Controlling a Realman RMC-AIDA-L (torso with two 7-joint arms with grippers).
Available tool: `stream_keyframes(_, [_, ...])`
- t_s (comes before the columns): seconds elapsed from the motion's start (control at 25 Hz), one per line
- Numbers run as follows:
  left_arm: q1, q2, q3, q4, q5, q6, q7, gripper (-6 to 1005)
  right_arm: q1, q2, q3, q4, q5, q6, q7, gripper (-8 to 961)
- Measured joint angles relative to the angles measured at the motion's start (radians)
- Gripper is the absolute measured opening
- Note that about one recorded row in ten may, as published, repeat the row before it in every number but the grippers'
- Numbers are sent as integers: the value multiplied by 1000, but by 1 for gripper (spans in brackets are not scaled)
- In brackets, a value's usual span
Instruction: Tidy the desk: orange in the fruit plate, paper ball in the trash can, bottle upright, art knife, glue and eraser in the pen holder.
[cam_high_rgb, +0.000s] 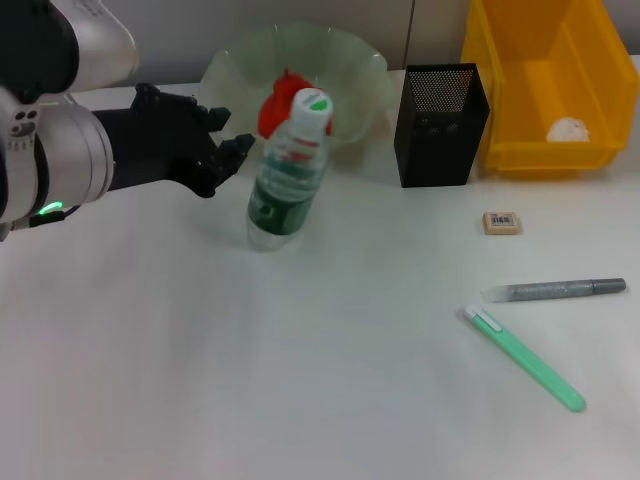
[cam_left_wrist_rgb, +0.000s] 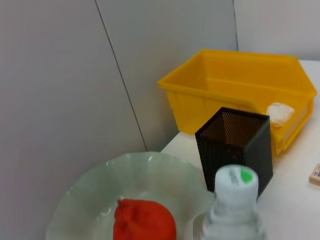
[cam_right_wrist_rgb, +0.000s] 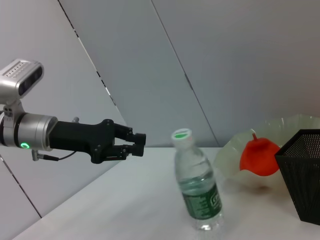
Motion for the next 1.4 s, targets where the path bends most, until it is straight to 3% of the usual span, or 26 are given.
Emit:
stream_keyframes(0.6, [26,0,-6,-11,2,-1,11,56,0,0,-9,0,0,0,0,583])
stream_keyframes(0.8, [28,0,-6,-11,7,-1,12,-1,0,2,-11,0,0,0,2,583])
stream_keyframes(1.4, [31,1,-2,-12,11,-1,13,-2,-1,5,-11,0,-7,0,2,583])
